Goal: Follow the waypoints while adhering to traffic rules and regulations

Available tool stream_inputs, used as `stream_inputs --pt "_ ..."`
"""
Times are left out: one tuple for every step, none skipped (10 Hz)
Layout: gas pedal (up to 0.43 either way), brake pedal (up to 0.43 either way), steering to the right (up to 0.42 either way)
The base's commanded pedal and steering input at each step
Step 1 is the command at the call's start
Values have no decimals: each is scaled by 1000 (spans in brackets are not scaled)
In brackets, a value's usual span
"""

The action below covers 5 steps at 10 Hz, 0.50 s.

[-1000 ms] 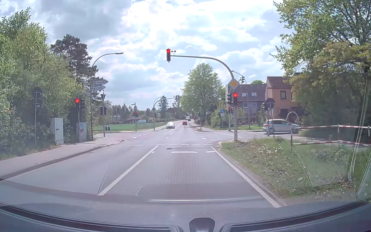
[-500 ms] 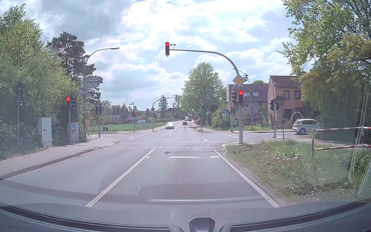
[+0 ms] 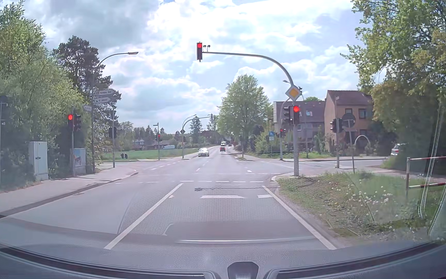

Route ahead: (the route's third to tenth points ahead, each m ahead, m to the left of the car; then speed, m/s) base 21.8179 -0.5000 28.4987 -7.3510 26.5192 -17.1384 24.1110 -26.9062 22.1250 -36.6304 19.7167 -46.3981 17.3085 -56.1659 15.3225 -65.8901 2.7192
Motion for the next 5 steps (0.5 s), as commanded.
stream_inputs --pt "0 134 -4" --pt "0 140 -4" --pt "0 140 -4" --pt "0 140 -4" --pt "0 140 -4"
